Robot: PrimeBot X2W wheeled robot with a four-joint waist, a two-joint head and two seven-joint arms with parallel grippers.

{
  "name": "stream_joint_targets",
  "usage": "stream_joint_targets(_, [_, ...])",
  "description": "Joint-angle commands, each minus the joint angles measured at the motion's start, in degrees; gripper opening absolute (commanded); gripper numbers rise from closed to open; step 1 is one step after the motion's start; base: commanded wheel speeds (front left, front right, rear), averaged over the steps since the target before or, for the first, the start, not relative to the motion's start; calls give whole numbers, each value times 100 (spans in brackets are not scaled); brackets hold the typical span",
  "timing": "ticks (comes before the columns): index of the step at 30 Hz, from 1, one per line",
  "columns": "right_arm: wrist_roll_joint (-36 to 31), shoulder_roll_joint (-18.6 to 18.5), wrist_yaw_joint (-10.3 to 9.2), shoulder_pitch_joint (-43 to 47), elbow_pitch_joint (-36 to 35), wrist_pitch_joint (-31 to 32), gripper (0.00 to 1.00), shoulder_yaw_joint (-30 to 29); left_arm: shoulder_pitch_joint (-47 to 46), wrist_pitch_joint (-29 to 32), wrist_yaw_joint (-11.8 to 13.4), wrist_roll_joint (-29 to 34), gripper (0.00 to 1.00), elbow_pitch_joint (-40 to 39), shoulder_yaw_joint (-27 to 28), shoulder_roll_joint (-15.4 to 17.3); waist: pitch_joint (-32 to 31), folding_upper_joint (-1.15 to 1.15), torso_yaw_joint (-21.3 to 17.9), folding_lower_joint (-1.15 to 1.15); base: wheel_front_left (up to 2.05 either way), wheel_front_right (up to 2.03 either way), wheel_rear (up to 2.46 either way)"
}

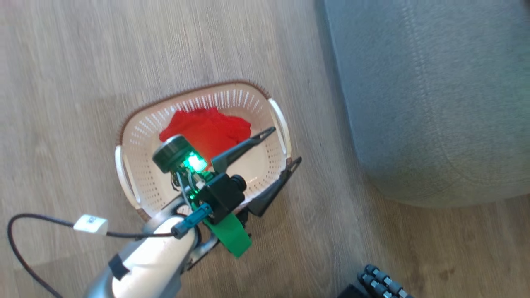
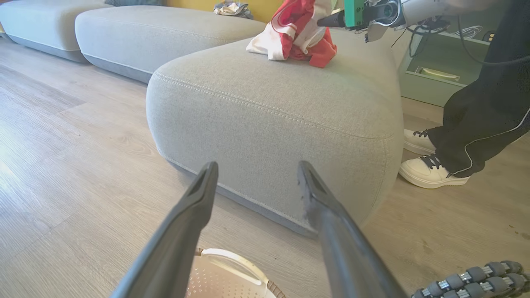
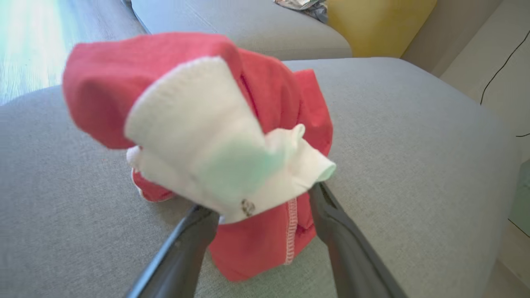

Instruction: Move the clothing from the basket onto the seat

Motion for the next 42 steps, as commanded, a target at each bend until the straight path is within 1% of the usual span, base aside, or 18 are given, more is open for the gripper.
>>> stream_joint_targets(1, [78, -229, -2, 64, -150, -101, 100, 150, 93, -29, -7, -17, 100, -173, 189, -33, -313, 0, -25, 0, 0, 0, 0])
stream_joint_targets(5, [292, -345, -2, 203, -108, -149, 100, 531, 251, -29, -7, -5, 100, -139, 255, -160, -652, 0, -11, 0, 0, 0, 0])
stream_joint_targets(9, [630, -381, -2, 354, -164, -190, 100, 958, 415, -29, -7, 1, 100, -108, 339, -305, -986, 0, 65, 0, 0, 0, 0])
stream_joint_targets(13, [1155, -349, -2, 530, -386, -214, 100, 1504, 592, -29, -7, -9, 100, -95, 493, -435, -1268, 0, 133, 0, 0, 0, 0])
stream_joint_targets(16, [1651, -321, -2, 743, -724, -221, 100, 1930, 702, -29, -7, 2, 100, -79, 564, -503, -1469, 0, 204, 0, 0, 0, 0])
stream_joint_targets(21, [2610, -316, -2, 1309, -1649, -225, 100, 2717, 888, -29, -7, 28, 100, -99, 696, -621, -1771, 0, 362, 0, 0, 0, 0])
stream_joint_targets(26, [3714, -370, -2, 2089, -2990, -226, 100, 3525, 1057, -29, -7, 66, 100, -147, 889, -734, -2019, 0, 555, 0, 0, 0, 0])
stream_joint_targets(31, [4562, -370, -2, 2872, -4141, -227, 100, 3948, 1240, -29, -7, 102, 100, -168, 1189, -856, -2244, 0, 765, 0, 0, 0, 0])
stream_joint_targets(33, [4729, -349, -2, 3161, -4533, -227, 100, 4141, 1321, -29, -7, 113, 100, -170, 1376, -919, -2324, 0, 848, 0, 0, 0, 0])
stream_joint_targets(36, [4776, -340, -2, 3556, -5059, -227, 100, 4398, 1461, -29, -6, 102, 100, -194, 1742, -1035, -2433, 0, 975, 0, 0, 0, 0])
stream_joint_targets(37, [4763, -257, -2, 3826, -5357, -227, 100, 4572, 1548, -29, 7, 118, 100, -203, 2002, -1102, -2489, 0, 1056, 0, 0, 0, 0])
stream_joint_targets(38, [4763, -257, -2, 3826, -5357, -227, 100, 4572, 1548, -29, 7, 118, 100, -203, 2002, -1102, -2489, 0, 1056, 0, 0, 0, 0])
stream_joint_targets(40, [4711, -188, -2, 4066, -5611, -227, 100, 4742, 1608, -29, 55, 134, 100, -233, 2250, -1154, -2508, 0, 1137, 0, 0, 0, 0])
stream_joint_targets(41, [4671, -90, -2, 4285, -5826, -228, 100, 4847, 1645, -29, 133, 146, 100, -251, 2480, -1189, -2515, 0, 1223, 0, 0, 0, 0])
stream_joint_targets(42, [4671, -90, -2, 4285, -5826, -228, 100, 4847, 1645, -29, 133, 146, 100, -251, 2480, -1189, -2515, 0, 1223, 0, 0, 0, 0])
